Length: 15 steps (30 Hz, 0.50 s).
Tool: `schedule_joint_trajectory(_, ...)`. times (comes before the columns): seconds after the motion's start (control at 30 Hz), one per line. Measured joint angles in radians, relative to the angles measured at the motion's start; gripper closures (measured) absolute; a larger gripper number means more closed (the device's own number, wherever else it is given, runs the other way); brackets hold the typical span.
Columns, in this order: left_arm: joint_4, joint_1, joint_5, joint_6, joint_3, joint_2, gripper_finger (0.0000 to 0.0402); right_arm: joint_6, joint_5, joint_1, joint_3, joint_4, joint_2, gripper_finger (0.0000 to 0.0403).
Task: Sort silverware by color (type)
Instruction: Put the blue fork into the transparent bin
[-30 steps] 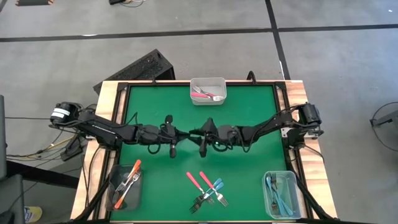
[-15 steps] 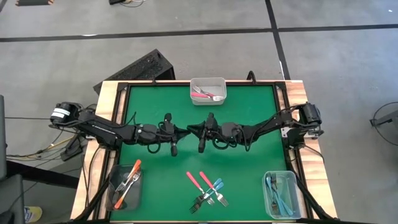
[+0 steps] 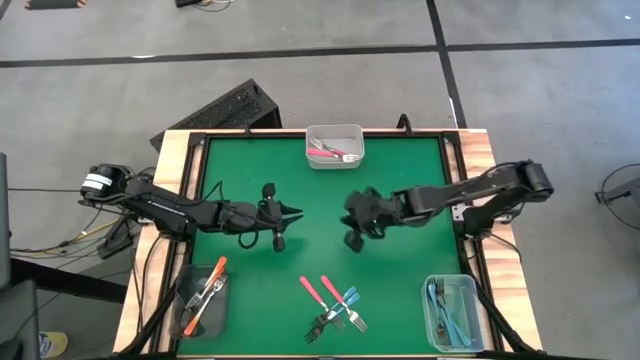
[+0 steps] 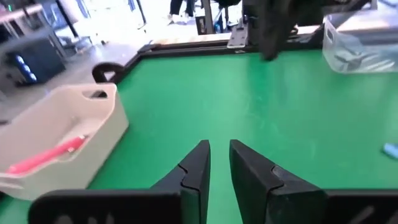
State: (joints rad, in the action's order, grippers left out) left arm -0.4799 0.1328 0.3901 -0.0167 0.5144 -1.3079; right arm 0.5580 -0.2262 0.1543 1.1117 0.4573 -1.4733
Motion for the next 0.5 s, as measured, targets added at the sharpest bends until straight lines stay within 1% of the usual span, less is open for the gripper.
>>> schedule_joint_trajectory(0.07, 0.000, -0.001, 0.001, -0.048, 0.000, 0.000, 0.0350, 0.090, 0.042, 0.034, 0.026, 0.155, 0.031, 0.0387)
schedule_joint_trajectory(0.2, -0.009, -0.015, 0.001, -0.146, 0.000, 0.000, 0.0349, 0.297, 0.166, 0.113, 0.066, 0.382, 0.086, 0.0387)
schedule_joint_trajectory(0.33, -0.009, -0.050, 0.003, -0.209, 0.000, 0.000, 0.0349, 0.527, 0.300, 0.226, 0.066, 0.545, 0.119, 0.0386)
schedule_joint_trajectory(0.43, -0.011, -0.085, 0.003, -0.226, 0.000, 0.000, 0.0349, 0.734, 0.365, 0.332, 0.066, 0.664, 0.132, 0.0386)
schedule_joint_trajectory(0.5, -0.011, -0.111, 0.003, -0.226, 0.000, 0.000, 0.0349, 0.877, 0.388, 0.406, 0.066, 0.711, 0.132, 0.0386)
